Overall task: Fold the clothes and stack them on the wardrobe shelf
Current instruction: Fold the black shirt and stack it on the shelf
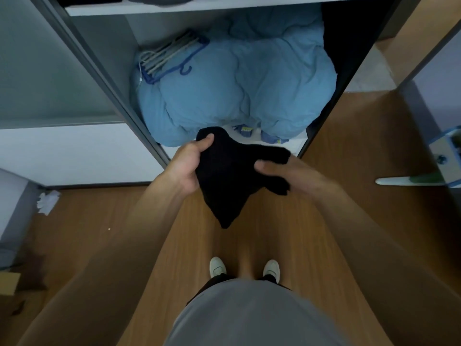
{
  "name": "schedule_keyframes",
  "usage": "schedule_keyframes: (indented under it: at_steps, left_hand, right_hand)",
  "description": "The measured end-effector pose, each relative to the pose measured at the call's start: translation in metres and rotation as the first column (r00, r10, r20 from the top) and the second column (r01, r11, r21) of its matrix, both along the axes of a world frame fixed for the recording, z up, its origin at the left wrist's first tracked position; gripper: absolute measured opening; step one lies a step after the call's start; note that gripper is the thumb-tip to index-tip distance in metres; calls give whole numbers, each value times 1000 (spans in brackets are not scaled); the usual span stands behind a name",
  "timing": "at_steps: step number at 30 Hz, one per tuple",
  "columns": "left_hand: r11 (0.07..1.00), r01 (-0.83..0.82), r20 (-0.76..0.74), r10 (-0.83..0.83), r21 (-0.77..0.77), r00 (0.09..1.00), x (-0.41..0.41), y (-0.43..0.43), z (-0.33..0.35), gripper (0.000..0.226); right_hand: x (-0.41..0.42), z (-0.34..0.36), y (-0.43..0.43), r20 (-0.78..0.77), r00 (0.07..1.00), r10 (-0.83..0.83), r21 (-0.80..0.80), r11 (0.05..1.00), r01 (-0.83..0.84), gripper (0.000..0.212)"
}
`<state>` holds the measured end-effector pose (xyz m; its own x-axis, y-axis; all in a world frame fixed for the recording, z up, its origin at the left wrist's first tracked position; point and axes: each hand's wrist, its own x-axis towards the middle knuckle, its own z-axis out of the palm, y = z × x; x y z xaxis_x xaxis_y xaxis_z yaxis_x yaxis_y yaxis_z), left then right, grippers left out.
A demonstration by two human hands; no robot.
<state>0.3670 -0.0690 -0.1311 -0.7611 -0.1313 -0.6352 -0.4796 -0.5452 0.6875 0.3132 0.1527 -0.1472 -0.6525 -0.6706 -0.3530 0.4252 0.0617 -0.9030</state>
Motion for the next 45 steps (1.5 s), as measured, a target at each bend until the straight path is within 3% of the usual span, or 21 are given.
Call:
schedule_keyframes:
  at_steps: [3,9,12,14,17,21,24,27,31,34,37,41,42,45]
  left_hand:
    - [997,71,30,-71,14,997,-5,0,4,31]
    - [998,57,-50,-58,-9,997,-8,-6,1,39]
    - [989,143,-173,-136,27,975,-1,-7,-5,32]
    - [984,172,-230,-178,-46,957,4,-4,-13,32]
    - [981,132,-256,-165,-141,952,8,3,-17,29]
    - [992,102,-321,-120,-70,939,4,8,-8,21]
    - [989,147,-336,-138,1,932,1,11,0,25]
    - [982,188,-335,-173,13,926,-1,12,7,29]
    - [965,194,-313,-242,-175,918,-5,11,11,20]
    - [957,173,-299,-240,-234,924,-6,9,8,15]
    - [951,249,-279,-294,-185,914,-2,-2,1,41]
    - [844,495,-65,-517,-208,854,15,-8,-25,90]
    - [823,516,-41,-539,-237,841,18,-6,-31,87]
    - [868,394,-101,-440,-302,892,17,4,-38,44]
  right_hand:
    - [7,-5,-10,-129,992,-3,58,998,10,31]
    - [3,1,-18,-3,979,-203,110,973,202,25]
    - [5,7,-28,136,941,-310,21,950,310,27]
    - [6,10,-31,211,910,-358,-39,927,373,27]
    - [1,13,-26,164,891,-422,16,905,426,29]
    - [-1,8,-9,119,946,-302,7,953,303,34]
    - [3,6,-3,139,977,-160,-59,984,169,51]
    - [7,7,-7,81,983,-163,18,987,162,63]
    - [11,7,-11,8,978,-207,124,971,205,43]
    - [14,7,-13,-17,970,-243,132,961,243,32]
    - [16,9,-19,91,932,-350,50,937,347,29]
    - [10,13,-23,234,881,-410,105,912,397,20]
    - [6,15,-22,256,875,-411,131,911,390,19]
    - [-6,15,-8,398,820,-411,88,907,412,21]
